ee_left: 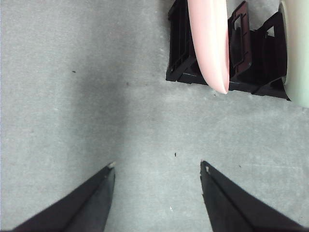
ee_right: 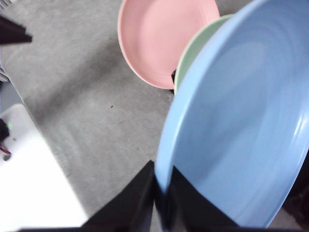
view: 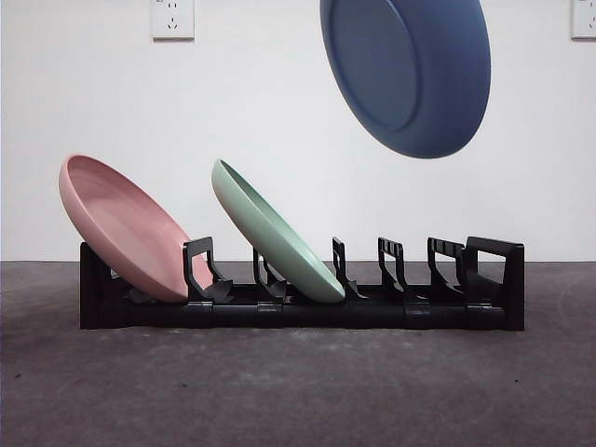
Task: Place the plate
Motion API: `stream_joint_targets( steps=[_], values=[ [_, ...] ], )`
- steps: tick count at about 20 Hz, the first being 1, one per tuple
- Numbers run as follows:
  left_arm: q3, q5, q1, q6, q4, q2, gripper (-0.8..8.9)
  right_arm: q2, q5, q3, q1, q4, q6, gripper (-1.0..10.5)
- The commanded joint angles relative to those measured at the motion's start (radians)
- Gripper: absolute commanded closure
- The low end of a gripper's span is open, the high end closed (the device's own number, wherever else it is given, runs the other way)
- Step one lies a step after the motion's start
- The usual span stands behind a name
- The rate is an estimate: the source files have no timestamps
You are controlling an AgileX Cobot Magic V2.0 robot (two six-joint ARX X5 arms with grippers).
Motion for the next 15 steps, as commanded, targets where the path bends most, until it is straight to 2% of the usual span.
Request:
stream_joint_targets(
  steps=[1, 4, 6, 9, 12, 15],
  values=[
    [0.022, 0.003, -0.003, -0.001, 0.003, 0.004, 5.33, -0.137, 0.067, -0.187, 0.068, 0.141, -0.034, 9.3],
    [0.022, 0.003, -0.003, -0.001, 0.003, 0.004, 5.33, -0.316, 0.187, -0.414, 0.179, 0.234, -0.039, 9.3],
    [0.022, 0.003, -0.003, -0.001, 0.002, 0.004, 5.33, -0.411, 0.278, -0.523, 0.267, 0.233, -0.04, 9.3],
    [0.022, 0.003, -0.003, -0.001, 0.0, 0.004, 5.33, -0.512, 0.36, -0.645, 0.421, 0.203, -0.04, 9.3],
    [0.022, 0.003, -0.003, -0.001, -0.005, 0.004, 5.33, -0.509, 0.465, -0.681, 0.57, 0.143, -0.04, 9.3],
    [0.022, 0.003, -0.003, -0.001, -0.006, 0.004, 5.33, -0.428, 0.488, -0.681, 0.671, 0.136, -0.051, 9.3]
  ],
)
